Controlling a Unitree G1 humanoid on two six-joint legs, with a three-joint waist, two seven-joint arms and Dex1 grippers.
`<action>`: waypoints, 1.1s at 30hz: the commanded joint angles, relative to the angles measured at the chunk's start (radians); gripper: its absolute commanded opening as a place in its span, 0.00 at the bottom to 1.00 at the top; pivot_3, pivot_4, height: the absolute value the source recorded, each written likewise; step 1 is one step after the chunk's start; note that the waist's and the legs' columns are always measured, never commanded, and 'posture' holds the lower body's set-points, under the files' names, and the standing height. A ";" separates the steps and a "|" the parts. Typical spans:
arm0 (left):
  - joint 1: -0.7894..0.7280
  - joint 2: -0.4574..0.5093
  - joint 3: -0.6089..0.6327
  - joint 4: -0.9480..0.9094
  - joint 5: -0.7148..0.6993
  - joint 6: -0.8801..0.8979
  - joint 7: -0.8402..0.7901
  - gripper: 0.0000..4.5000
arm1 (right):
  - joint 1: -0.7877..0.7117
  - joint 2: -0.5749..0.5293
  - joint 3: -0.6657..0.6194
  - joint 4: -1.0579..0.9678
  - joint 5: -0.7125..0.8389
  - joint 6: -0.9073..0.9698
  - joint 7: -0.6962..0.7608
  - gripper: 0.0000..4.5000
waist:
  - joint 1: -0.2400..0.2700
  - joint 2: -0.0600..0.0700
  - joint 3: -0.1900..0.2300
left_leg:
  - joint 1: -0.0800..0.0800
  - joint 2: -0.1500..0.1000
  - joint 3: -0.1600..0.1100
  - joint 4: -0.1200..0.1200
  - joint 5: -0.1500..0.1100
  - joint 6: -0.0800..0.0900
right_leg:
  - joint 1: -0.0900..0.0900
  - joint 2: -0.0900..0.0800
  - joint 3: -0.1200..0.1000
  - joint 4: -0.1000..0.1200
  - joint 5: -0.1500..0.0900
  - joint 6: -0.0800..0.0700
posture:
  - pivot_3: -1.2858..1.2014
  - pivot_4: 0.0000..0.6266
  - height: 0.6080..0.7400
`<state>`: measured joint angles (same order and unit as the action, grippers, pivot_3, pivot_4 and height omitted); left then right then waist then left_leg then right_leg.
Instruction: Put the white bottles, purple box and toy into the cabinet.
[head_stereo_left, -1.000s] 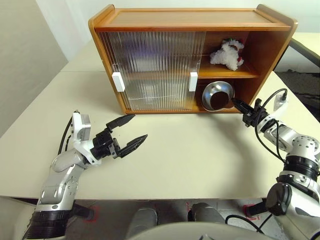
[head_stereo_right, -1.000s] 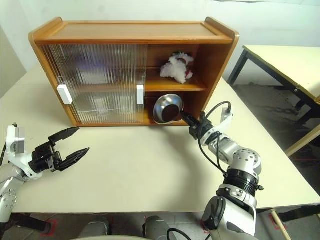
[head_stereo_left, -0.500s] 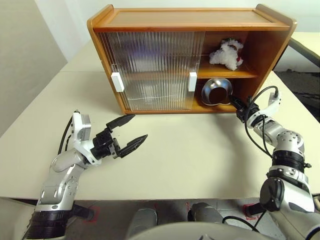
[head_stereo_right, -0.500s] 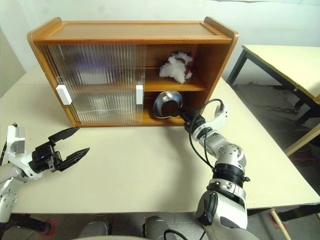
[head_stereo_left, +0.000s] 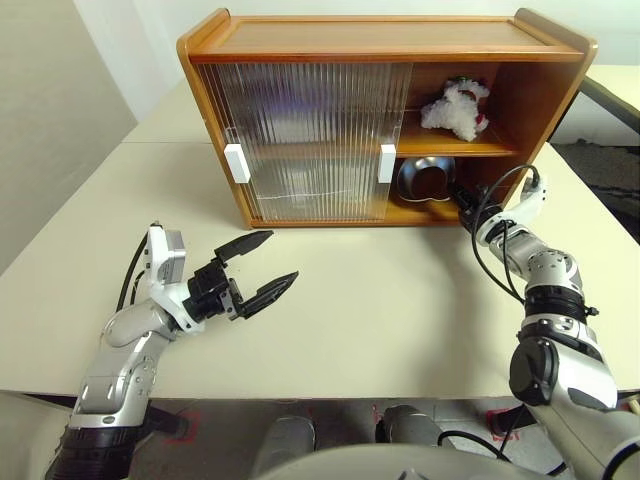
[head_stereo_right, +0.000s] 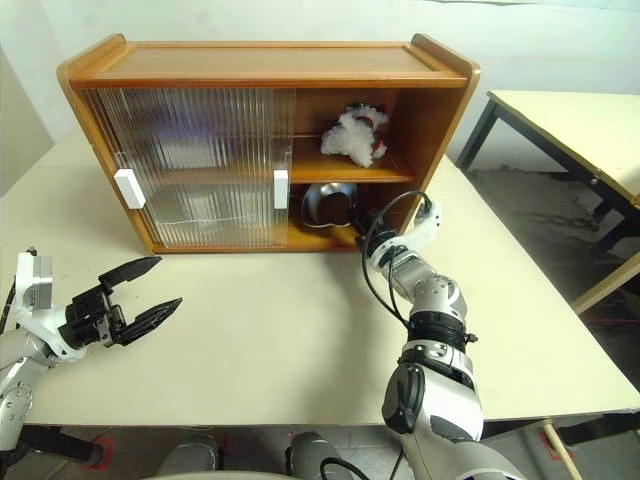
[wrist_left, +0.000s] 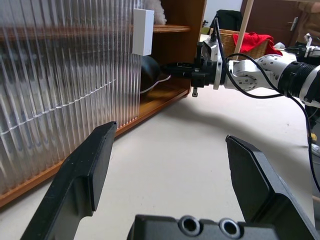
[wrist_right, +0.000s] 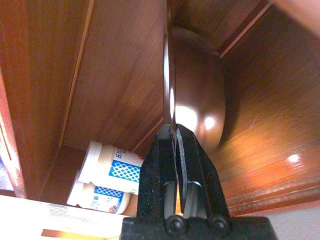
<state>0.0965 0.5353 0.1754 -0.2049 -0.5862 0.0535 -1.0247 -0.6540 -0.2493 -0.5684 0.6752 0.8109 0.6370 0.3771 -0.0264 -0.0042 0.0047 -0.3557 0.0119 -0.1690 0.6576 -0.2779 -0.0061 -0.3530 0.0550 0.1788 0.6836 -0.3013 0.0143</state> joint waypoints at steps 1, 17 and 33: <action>0.013 0.010 0.002 -0.025 0.000 0.010 0.003 1.00 | 0.010 -0.004 0.012 0.003 -0.021 0.002 -0.008 0.11 | 0.000 0.000 0.000 | 0.000 0.000 0.000 0.000 0.000 0.000 | 0.000 0.000 0.000 0.000 0.000 0.000 | 0.52 0.01 1.00; 0.021 0.008 0.006 -0.040 -0.007 0.025 0.015 1.00 | 0.238 -0.045 0.187 -0.373 -0.073 0.104 0.072 0.99 | 0.002 0.000 0.001 | 0.000 0.000 0.000 0.000 0.000 -0.001 | 0.000 0.000 0.000 0.000 -0.001 0.000 | 0.52 0.03 1.00; 0.038 0.010 0.014 -0.049 -0.009 0.023 0.027 1.00 | 0.231 0.035 0.452 -0.639 -0.041 0.239 0.226 0.24 | 0.006 -0.002 0.004 | 0.003 -0.001 -0.003 -0.002 0.000 -0.003 | -0.003 0.000 0.000 0.000 -0.001 -0.002 | 0.53 0.04 1.00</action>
<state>0.1337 0.5376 0.1839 -0.2396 -0.5961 0.0725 -1.0000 -0.4097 -0.2266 -0.1290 0.0346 0.7774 0.8849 0.6190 -0.0205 -0.0062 0.0082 -0.3519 0.0105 -0.1723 0.6554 -0.2787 -0.0096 -0.3564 0.0553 0.1785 0.6835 -0.3029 0.0110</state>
